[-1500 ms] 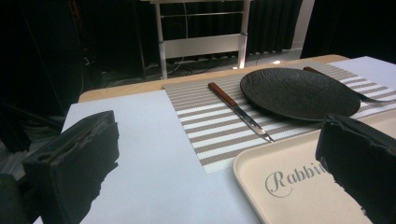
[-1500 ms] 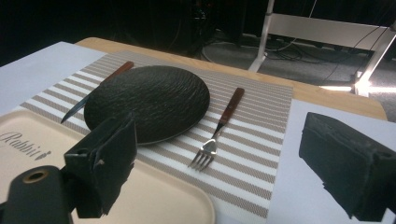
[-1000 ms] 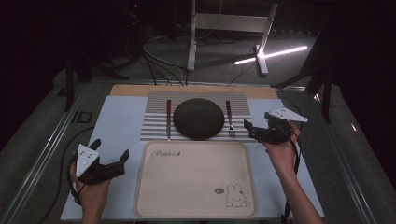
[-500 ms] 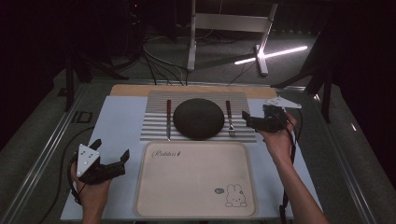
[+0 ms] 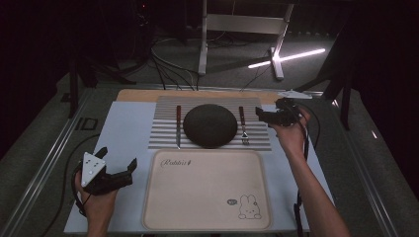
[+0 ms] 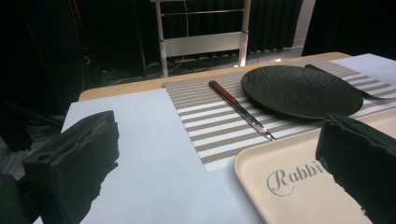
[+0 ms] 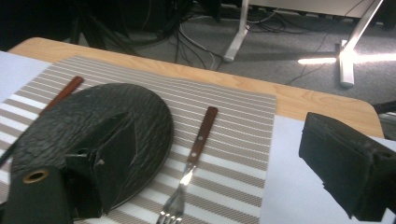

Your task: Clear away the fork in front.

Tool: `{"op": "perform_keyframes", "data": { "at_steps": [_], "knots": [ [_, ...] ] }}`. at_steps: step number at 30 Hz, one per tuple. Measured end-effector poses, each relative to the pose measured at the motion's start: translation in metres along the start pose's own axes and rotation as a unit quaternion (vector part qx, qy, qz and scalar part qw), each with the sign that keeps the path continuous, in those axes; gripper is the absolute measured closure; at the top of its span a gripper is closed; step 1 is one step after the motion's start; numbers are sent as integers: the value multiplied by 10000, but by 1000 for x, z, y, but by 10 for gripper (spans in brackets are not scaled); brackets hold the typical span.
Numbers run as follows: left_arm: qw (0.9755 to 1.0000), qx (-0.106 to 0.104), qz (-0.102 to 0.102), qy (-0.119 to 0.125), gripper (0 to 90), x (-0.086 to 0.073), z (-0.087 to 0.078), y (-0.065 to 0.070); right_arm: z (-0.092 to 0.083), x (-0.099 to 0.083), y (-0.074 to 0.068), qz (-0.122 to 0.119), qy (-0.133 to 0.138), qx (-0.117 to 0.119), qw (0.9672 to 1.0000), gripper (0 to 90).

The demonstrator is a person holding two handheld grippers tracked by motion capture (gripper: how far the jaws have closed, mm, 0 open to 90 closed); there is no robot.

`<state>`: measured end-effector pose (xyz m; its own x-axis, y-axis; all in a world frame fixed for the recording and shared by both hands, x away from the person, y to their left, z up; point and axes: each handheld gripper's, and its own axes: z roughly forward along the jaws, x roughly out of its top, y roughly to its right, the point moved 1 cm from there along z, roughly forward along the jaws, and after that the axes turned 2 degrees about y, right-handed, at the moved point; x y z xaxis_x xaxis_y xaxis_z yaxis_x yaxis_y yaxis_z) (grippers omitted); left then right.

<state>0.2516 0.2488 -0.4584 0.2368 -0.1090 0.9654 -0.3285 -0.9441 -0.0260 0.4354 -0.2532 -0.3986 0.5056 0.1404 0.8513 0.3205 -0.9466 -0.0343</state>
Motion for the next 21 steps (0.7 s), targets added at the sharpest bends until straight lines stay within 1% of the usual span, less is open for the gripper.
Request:
{"op": "perform_keyframes", "data": {
  "at_steps": [4,5,6,9,13,17,21],
  "knots": [
    [10000,0,-3,-8,0,0,0,0,6,2,4,65,-18,-17,10000,115],
    [10000,1,8,-19,1,0,1,0,10,3,6,117,-41,-36,9999,115],
    [10000,1,8,-19,0,0,1,0,10,3,6,117,-41,-36,9999,115],
    [10000,3,10,-12,0,0,1,1,19,5,8,164,-108,-90,9998,115],
    [10000,3,10,-19,1,-1,1,0,24,7,8,185,-175,-106,9996,115],
    [10000,8,8,-24,1,-1,1,0,32,13,6,136,-247,-127,9995,115],
    [10000,7,4,-21,0,-1,1,-1,37,16,4,161,-281,-131,9994,115]
  ]
}}
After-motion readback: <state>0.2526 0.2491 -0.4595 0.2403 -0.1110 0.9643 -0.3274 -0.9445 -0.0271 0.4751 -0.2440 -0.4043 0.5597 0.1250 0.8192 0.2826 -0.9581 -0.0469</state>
